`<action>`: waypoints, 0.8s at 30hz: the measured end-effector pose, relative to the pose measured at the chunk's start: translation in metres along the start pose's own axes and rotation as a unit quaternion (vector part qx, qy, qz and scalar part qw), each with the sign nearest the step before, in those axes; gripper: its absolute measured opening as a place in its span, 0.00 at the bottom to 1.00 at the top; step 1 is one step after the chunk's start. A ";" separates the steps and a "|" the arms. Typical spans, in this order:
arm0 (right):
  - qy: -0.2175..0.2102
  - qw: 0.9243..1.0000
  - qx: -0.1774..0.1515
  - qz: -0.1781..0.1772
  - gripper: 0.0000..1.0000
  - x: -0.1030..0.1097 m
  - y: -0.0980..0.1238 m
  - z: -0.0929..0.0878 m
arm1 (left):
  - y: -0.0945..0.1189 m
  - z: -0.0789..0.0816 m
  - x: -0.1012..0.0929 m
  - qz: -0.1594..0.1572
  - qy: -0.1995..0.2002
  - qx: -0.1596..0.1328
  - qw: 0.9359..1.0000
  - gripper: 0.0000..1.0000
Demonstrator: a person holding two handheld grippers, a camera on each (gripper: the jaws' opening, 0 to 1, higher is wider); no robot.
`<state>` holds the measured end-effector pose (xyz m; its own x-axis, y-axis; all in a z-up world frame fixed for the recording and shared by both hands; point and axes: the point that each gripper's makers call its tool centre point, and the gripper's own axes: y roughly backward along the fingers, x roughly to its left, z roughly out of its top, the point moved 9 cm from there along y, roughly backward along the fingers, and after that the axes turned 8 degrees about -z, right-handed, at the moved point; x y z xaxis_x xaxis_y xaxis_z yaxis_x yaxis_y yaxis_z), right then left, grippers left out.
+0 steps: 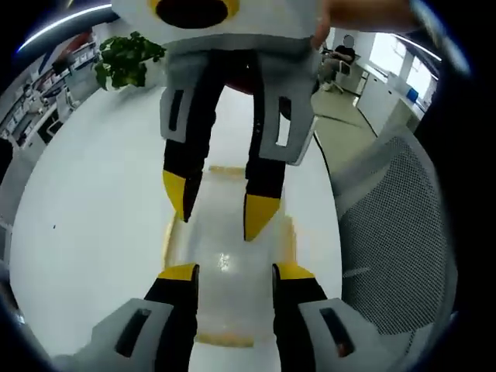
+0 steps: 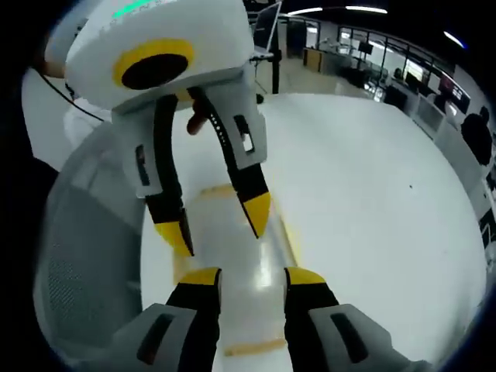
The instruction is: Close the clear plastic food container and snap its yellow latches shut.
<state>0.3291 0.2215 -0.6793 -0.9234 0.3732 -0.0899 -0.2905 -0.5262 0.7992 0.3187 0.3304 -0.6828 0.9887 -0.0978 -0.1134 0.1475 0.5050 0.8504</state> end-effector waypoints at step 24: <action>-0.004 0.997 0.049 0.061 0.42 -0.027 -0.016 0.001 | -0.009 0.005 -0.008 0.045 -0.020 0.029 0.998 0.61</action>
<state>0.3584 0.2202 -0.6890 -0.9484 0.3166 0.0155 -0.1500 -0.4911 0.8581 0.3096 0.3222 -0.6874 0.9959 -0.0889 -0.0159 0.0555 0.4638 0.8842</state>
